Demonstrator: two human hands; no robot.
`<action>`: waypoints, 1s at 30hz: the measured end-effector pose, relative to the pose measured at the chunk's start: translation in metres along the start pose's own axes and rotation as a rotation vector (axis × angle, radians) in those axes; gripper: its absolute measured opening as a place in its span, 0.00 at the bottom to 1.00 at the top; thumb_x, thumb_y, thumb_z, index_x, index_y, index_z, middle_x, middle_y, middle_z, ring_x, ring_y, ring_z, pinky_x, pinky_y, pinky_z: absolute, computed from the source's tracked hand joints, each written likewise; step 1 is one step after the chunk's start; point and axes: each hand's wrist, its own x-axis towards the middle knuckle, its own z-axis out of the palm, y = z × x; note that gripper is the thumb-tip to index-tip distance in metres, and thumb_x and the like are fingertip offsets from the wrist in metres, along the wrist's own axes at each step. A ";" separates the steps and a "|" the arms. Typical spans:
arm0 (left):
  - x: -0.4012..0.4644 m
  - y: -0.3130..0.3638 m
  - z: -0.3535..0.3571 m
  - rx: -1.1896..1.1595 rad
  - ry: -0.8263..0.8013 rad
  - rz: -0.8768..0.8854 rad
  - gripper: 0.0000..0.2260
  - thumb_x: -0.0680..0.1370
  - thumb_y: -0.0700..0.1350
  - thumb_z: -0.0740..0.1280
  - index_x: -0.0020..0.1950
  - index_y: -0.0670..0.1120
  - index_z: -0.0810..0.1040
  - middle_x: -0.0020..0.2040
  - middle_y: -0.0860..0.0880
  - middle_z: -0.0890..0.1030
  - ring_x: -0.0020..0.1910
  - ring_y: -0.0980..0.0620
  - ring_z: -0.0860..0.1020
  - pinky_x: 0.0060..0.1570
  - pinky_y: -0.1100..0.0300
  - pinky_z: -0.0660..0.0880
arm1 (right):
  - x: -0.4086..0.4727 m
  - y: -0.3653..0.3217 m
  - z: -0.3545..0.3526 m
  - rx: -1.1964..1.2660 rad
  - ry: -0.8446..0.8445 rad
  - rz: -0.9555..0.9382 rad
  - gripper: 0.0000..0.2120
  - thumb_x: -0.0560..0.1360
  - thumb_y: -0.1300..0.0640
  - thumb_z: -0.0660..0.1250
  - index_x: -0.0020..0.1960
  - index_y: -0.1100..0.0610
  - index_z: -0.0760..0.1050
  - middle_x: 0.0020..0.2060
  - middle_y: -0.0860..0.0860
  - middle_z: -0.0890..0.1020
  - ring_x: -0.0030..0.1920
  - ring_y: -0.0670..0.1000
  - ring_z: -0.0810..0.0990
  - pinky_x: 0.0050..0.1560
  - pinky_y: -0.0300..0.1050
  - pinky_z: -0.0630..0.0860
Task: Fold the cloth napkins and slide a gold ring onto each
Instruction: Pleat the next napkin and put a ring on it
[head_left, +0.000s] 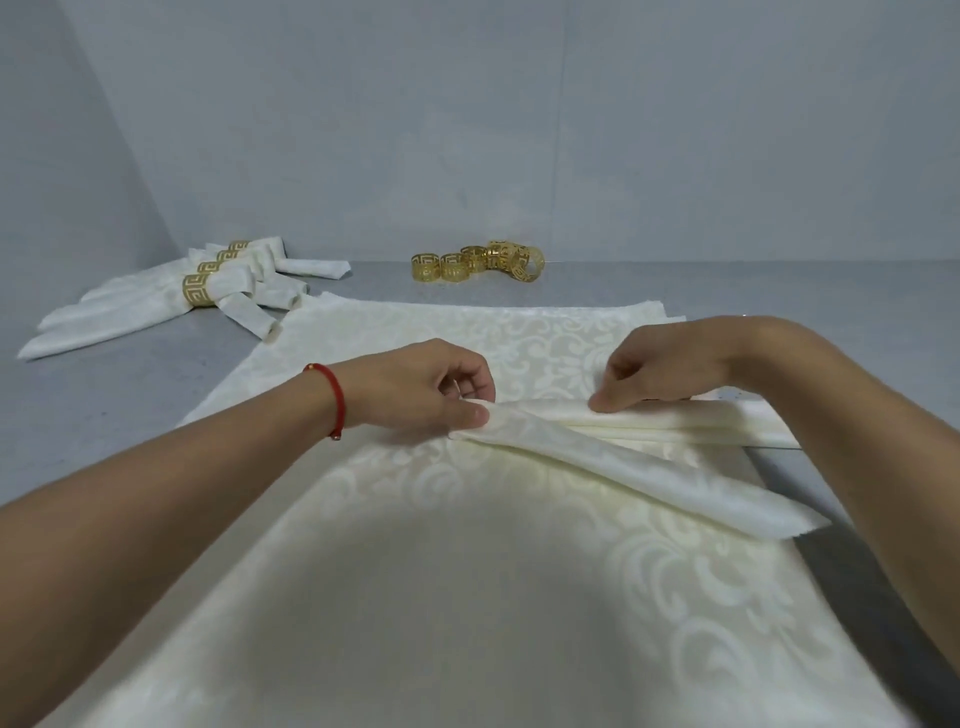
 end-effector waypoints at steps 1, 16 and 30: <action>0.000 0.000 0.000 -0.014 0.000 -0.001 0.02 0.77 0.46 0.73 0.47 0.52 0.81 0.36 0.57 0.76 0.35 0.58 0.73 0.43 0.61 0.73 | 0.000 -0.002 0.000 -0.036 -0.006 0.040 0.22 0.76 0.38 0.70 0.44 0.59 0.78 0.36 0.49 0.73 0.36 0.51 0.71 0.43 0.43 0.72; 0.005 0.011 0.005 0.050 0.038 -0.088 0.04 0.75 0.46 0.74 0.48 0.51 0.82 0.42 0.50 0.80 0.34 0.58 0.76 0.38 0.66 0.74 | -0.023 -0.065 0.015 -0.433 0.151 0.023 0.03 0.77 0.51 0.69 0.49 0.49 0.80 0.43 0.49 0.80 0.43 0.52 0.80 0.37 0.43 0.74; 0.010 0.017 -0.006 0.053 -0.079 -0.138 0.05 0.74 0.45 0.75 0.49 0.50 0.84 0.43 0.44 0.83 0.36 0.53 0.76 0.43 0.55 0.74 | -0.008 -0.040 -0.002 0.058 -0.025 -0.166 0.15 0.75 0.46 0.75 0.44 0.59 0.81 0.29 0.48 0.79 0.33 0.48 0.78 0.39 0.42 0.78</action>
